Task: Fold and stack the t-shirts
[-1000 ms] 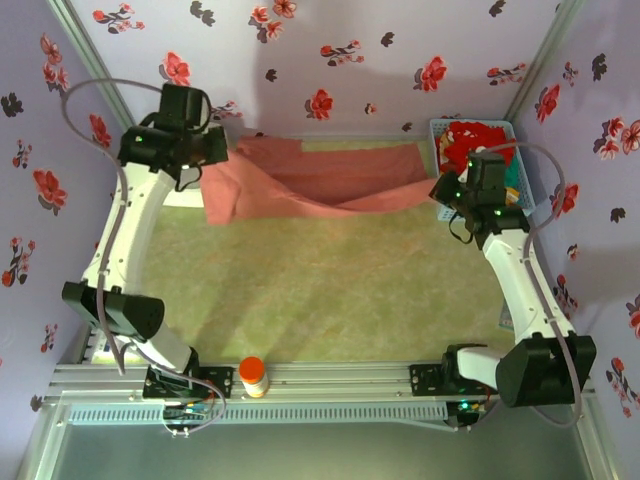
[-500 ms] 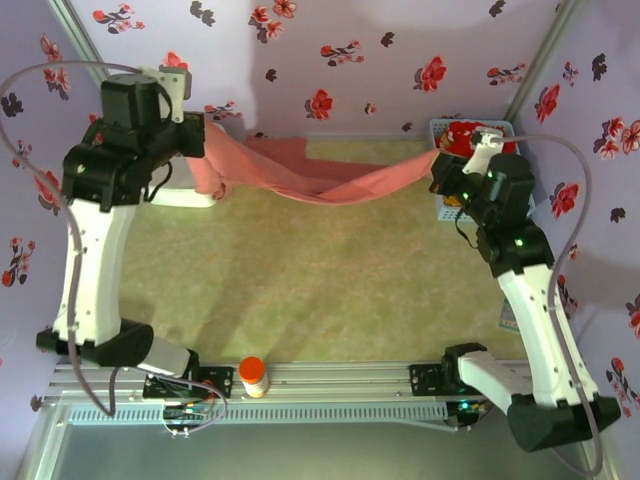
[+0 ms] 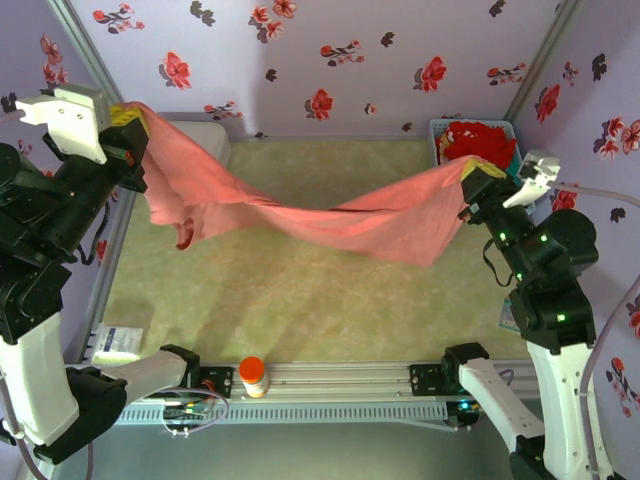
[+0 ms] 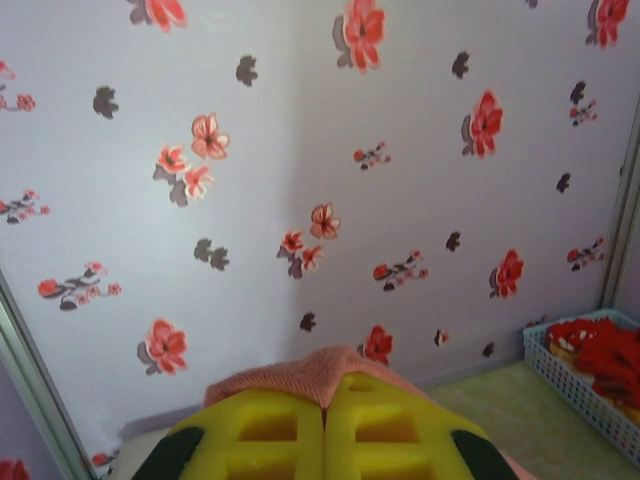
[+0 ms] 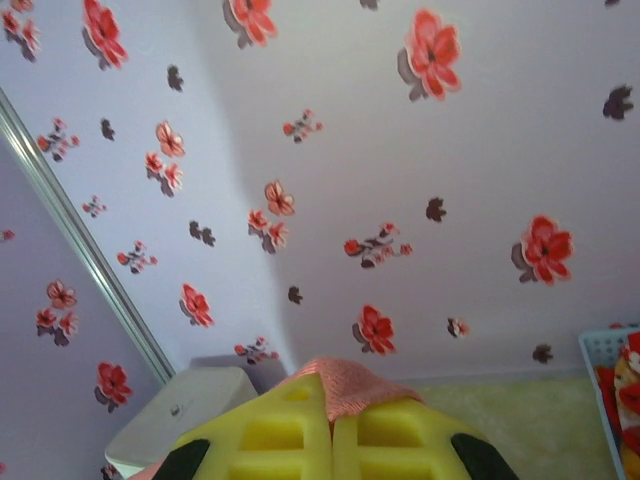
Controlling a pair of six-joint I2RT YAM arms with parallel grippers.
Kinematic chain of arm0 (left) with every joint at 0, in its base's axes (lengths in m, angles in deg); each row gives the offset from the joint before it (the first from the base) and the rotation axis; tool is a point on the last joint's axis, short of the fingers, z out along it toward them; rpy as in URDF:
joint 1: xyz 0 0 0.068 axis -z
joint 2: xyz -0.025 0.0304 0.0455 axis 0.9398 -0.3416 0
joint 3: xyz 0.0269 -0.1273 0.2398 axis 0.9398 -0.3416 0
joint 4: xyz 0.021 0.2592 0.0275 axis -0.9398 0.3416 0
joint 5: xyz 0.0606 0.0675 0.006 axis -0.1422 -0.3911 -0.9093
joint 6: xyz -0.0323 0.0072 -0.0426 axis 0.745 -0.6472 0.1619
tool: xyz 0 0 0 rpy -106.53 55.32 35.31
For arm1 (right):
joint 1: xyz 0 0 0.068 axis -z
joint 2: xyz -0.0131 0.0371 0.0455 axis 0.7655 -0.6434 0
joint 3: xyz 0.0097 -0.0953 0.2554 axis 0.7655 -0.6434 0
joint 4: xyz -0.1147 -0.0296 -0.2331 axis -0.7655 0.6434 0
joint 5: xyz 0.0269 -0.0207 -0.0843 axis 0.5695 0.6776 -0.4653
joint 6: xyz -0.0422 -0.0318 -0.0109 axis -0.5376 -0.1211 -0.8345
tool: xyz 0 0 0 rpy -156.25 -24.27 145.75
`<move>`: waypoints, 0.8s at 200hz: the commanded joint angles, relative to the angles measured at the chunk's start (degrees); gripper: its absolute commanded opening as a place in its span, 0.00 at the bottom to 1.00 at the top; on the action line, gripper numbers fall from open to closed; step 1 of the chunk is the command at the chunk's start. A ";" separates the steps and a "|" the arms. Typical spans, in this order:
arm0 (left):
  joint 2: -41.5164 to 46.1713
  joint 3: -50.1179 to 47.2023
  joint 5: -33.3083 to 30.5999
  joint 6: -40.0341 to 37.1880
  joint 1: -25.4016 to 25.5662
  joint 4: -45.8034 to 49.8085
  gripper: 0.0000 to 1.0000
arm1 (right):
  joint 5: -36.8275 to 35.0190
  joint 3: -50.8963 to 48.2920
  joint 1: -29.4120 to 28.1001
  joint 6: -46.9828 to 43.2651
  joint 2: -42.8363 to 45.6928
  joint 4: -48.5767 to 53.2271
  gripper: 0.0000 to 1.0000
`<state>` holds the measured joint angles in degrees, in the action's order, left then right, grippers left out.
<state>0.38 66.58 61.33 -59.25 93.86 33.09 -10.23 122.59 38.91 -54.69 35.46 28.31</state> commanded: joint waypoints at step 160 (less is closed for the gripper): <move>-22.32 -34.25 5.89 12.93 -13.94 -30.57 0.00 | -12.30 -8.51 1.38 1.70 -34.43 -8.23 0.00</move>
<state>-18.64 32.99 63.42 -50.86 81.33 12.66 -20.83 114.68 39.12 -54.17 5.38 27.96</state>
